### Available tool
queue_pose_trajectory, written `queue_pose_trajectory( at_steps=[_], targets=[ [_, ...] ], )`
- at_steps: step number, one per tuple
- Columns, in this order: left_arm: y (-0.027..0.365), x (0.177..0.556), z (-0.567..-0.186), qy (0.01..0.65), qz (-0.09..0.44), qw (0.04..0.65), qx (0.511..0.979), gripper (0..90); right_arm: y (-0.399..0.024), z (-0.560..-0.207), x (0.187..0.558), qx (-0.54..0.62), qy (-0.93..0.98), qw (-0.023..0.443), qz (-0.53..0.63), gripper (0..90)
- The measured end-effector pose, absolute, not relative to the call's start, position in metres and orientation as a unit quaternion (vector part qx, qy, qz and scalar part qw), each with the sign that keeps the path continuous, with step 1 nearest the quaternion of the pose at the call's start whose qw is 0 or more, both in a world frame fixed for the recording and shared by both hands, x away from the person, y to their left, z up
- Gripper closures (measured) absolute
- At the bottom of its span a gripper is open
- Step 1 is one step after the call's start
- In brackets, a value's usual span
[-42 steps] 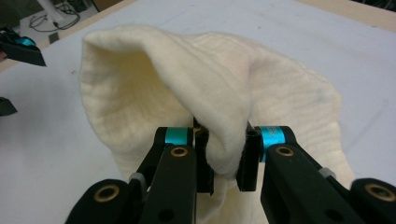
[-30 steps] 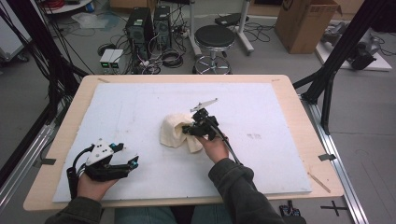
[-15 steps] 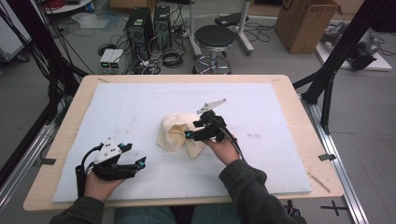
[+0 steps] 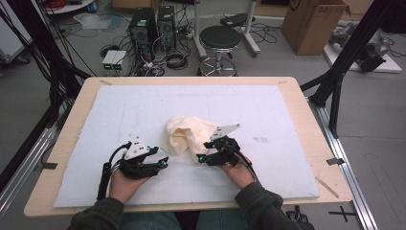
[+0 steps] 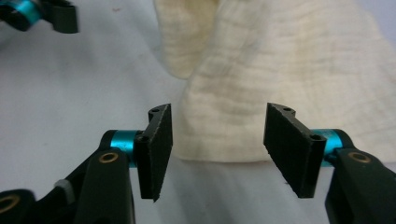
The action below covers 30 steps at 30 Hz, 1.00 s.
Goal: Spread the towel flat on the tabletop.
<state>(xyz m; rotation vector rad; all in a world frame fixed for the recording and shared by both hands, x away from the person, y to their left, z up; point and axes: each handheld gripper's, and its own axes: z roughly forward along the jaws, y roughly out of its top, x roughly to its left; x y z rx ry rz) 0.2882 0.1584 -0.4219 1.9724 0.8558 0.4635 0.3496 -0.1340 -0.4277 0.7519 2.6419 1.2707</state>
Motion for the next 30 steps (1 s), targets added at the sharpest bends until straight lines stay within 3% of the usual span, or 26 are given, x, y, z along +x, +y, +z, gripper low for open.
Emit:
queue_pose_trajectory(
  at_steps=[6,11,13,17,19,30],
  targets=[
    [0.143,0.312,-0.433,0.374,0.162,0.442,0.799,47.9,-0.119,-0.441,0.352,0.231,0.887,0.063,0.395,49.3],
    [0.126,0.329,-0.436,0.385,0.146,0.413,0.812,47.3,-0.121,-0.441,0.356,0.238,0.882,0.065,0.4,64.0],
    [0.121,0.333,-0.435,0.385,0.155,0.407,0.814,53.8,-0.122,-0.441,0.358,0.236,0.883,0.07,0.399,69.0],
    [0.121,0.337,-0.436,0.396,0.162,0.398,0.812,77.8,-0.123,-0.442,0.36,0.232,0.882,0.066,0.404,81.0],
    [0.124,0.336,-0.433,0.39,0.162,0.397,0.815,84.0,-0.125,-0.441,0.361,0.233,0.881,0.06,0.408,84.7],
    [0.173,0.324,-0.39,0.324,0.143,0.432,0.829,85.2,-0.166,-0.401,0.361,0.229,0.871,0.078,0.428,85.4]
  ],
)
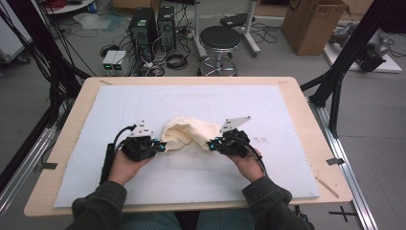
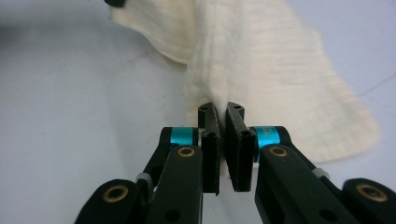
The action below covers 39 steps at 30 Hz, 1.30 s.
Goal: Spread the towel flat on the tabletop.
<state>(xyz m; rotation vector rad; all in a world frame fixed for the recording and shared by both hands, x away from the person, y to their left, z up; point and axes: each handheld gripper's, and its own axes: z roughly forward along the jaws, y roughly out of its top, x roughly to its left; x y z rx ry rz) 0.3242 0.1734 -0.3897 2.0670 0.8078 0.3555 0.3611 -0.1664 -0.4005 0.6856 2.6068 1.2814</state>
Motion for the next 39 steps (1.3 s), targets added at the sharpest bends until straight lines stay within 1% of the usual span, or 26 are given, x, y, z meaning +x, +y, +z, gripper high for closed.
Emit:
queue_pose_trajectory(
  at_steps=[6,9,12,13,15,18,23,25,27,29,30,34,36,39],
  targets=[
    [0.202,0.315,-0.372,0.296,0.13,0.448,0.834,85.1,-0.195,-0.387,0.348,0.23,0.864,0.075,0.442,85.4],
    [0.208,0.311,-0.363,0.281,0.128,0.452,0.837,85.1,-0.198,-0.376,0.337,0.216,0.86,0.069,0.456,85.4],
    [0.215,0.316,-0.354,0.274,0.125,0.446,0.843,85.0,-0.196,-0.365,0.333,0.204,0.859,0.072,0.463,85.2],
    [0.217,0.32,-0.353,0.275,0.125,0.442,0.845,85.0,-0.195,-0.363,0.335,0.2,0.859,0.076,0.465,85.2],
    [0.218,0.33,-0.356,0.289,0.123,0.431,0.846,84.4,-0.192,-0.364,0.341,0.204,0.863,0.069,0.457,85.0],
    [0.212,0.349,-0.373,0.302,0.118,0.398,0.858,83.7,-0.18,-0.379,0.357,0.217,0.884,0.08,0.406,84.1],
    [0.202,0.381,-0.396,0.336,0.146,0.361,0.858,83.1,-0.171,-0.405,0.393,0.257,0.888,0.091,0.371,83.9],
    [0.202,0.392,-0.404,0.362,0.151,0.353,0.849,78.0,-0.17,-0.415,0.406,0.273,0.886,0.087,0.365,83.7],
    [0.205,0.399,-0.409,0.371,0.143,0.349,0.848,73.8,-0.171,-0.424,0.416,0.292,0.881,0.081,0.365,77.7],
    [0.208,0.401,-0.411,0.39,0.141,0.347,0.841,64.0,-0.174,-0.428,0.421,0.301,0.874,0.07,0.375,73.2],
    [0.213,0.4,-0.409,0.396,0.139,0.356,0.835,59.2,-0.176,-0.428,0.422,0.303,0.872,0.071,0.377,69.9],
    [0.228,0.393,-0.395,0.403,0.149,0.391,0.814,49.7,-0.185,-0.421,0.42,0.306,0.865,0.069,0.392,64.0],
    [0.232,0.386,-0.387,0.398,0.149,0.407,0.808,47.9,-0.191,-0.415,0.417,0.305,0.859,0.065,0.407,61.3],
    [0.228,0.371,-0.379,0.374,0.16,0.414,0.815,47.7,-0.197,-0.405,0.408,0.298,0.855,0.072,0.418,59.1]
  ],
)
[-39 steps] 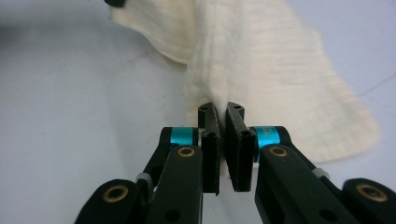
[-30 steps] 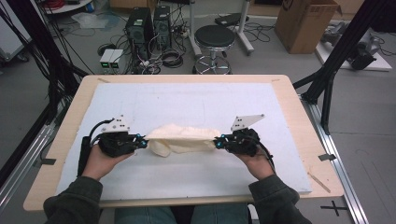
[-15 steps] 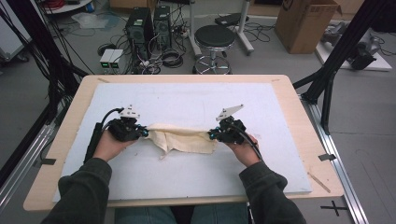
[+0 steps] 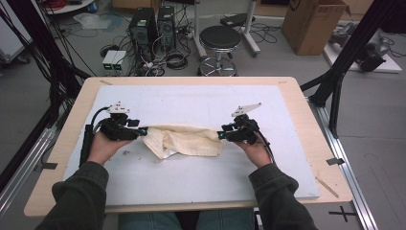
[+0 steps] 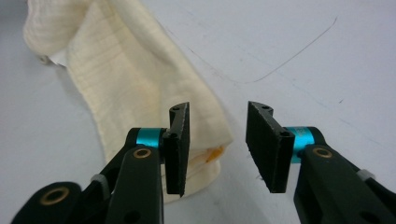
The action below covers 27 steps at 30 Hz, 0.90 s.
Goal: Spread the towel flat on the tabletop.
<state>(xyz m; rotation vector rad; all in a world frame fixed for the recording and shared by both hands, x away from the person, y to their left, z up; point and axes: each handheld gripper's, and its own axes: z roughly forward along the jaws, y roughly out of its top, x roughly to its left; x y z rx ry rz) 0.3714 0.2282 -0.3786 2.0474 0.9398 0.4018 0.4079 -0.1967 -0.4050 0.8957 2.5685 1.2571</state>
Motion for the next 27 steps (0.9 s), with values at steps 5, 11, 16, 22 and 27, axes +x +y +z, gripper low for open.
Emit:
queue_pose_trajectory(
  at_steps=[5,11,16,22,27],
  targets=[
    [0.229,0.354,-0.376,0.367,0.173,0.426,0.808,48.9,-0.199,-0.389,0.391,0.276,0.851,0.083,0.438,57.4],
    [0.228,0.34,-0.375,0.357,0.168,0.449,0.801,51.1,-0.187,-0.389,0.377,0.227,0.873,0.08,0.425,59.9],
    [0.209,0.331,-0.375,0.324,0.159,0.458,0.812,53.8,-0.178,-0.409,0.38,0.226,0.886,0.058,0.402,60.6],
    [0.187,0.327,-0.378,0.284,0.144,0.462,0.828,59.3,-0.174,-0.425,0.383,0.23,0.889,0.048,0.393,61.1],
    [0.168,0.336,-0.399,0.276,0.132,0.415,0.857,60.5,-0.172,-0.427,0.385,0.227,0.888,0.049,0.396,61.1]
  ],
)
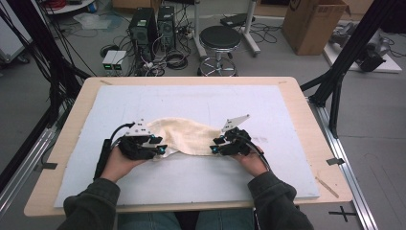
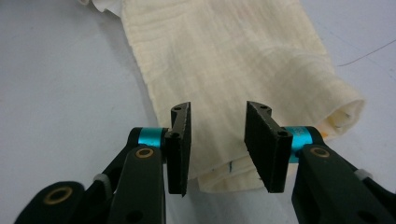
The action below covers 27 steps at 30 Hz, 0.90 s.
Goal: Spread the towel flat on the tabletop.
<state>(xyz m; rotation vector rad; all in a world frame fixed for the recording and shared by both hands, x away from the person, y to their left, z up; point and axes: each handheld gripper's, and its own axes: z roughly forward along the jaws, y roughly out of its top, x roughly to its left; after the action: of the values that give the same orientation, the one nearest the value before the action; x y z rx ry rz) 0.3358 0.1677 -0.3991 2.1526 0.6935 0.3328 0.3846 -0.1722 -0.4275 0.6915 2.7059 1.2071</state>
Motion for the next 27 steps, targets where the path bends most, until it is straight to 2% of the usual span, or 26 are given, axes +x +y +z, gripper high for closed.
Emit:
queue_pose_trajectory(
  at_steps=[7,12,16,21,27],
  targets=[
    [0.177,0.35,-0.428,0.321,0.127,0.366,0.864,59.9,-0.17,-0.434,0.385,0.222,0.895,0.05,0.383,60.9],
    [0.183,0.352,-0.433,0.336,0.128,0.365,0.859,59.6,-0.167,-0.436,0.384,0.219,0.898,0.061,0.376,61.4],
    [0.182,0.354,-0.434,0.333,0.128,0.364,0.861,71.1,-0.164,-0.436,0.383,0.213,0.901,0.074,0.372,63.0],
    [0.184,0.354,-0.433,0.331,0.132,0.364,0.86,82.8,-0.164,-0.436,0.382,0.212,0.902,0.08,0.367,75.6],
    [0.193,0.35,-0.426,0.333,0.132,0.381,0.852,84.8,-0.168,-0.433,0.383,0.212,0.899,0.069,0.377,83.5]
  ],
)
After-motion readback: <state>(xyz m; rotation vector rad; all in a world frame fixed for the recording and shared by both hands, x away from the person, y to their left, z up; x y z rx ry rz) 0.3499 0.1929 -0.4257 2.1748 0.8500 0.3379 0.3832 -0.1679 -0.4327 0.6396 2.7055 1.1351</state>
